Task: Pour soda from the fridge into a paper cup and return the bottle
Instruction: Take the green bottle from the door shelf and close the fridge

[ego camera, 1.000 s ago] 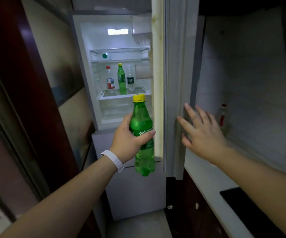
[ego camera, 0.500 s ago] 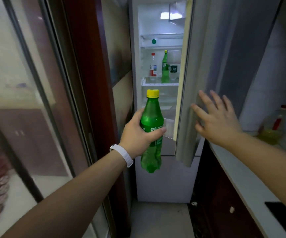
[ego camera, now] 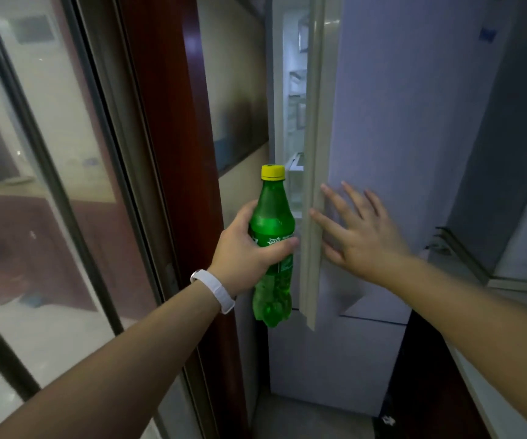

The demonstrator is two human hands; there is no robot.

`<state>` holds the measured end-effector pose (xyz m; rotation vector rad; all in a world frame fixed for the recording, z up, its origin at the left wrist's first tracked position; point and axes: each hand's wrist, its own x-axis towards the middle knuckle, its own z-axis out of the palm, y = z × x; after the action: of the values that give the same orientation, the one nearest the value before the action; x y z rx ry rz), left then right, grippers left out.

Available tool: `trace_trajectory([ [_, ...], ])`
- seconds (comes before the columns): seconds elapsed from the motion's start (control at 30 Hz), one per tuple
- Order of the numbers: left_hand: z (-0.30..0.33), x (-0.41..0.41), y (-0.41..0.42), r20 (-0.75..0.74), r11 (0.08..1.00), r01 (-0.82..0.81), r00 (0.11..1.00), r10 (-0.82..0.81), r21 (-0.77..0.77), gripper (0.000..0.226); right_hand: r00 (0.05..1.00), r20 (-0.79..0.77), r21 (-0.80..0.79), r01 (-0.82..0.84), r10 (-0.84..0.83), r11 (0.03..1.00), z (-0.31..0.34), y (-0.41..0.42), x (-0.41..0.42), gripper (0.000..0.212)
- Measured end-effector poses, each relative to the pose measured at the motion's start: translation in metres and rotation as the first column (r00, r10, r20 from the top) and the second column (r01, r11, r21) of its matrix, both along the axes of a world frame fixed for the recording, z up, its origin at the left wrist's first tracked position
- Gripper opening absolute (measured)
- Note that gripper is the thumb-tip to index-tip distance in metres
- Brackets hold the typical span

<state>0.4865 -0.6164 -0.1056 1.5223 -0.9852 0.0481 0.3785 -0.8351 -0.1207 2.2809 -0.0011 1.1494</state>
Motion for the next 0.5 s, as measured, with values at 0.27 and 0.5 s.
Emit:
trace_trajectory([
  [0.27, -0.001, 0.004, -0.032, 0.033, 0.996, -0.076, 0.997, 0.075, 0.038, 0.055, 0.998, -0.001, 0.162, -0.059, 0.059, 0.985, 0.008, -0.071, 0.029, 0.093],
  [0.5, -0.012, 0.010, -0.051, 0.015, 0.984, -0.171, 0.985, 0.170, 0.050, 0.058, 0.992, -0.015, 0.215, -0.121, 0.127, 0.969, 0.002, -0.110, 0.057, 0.094],
])
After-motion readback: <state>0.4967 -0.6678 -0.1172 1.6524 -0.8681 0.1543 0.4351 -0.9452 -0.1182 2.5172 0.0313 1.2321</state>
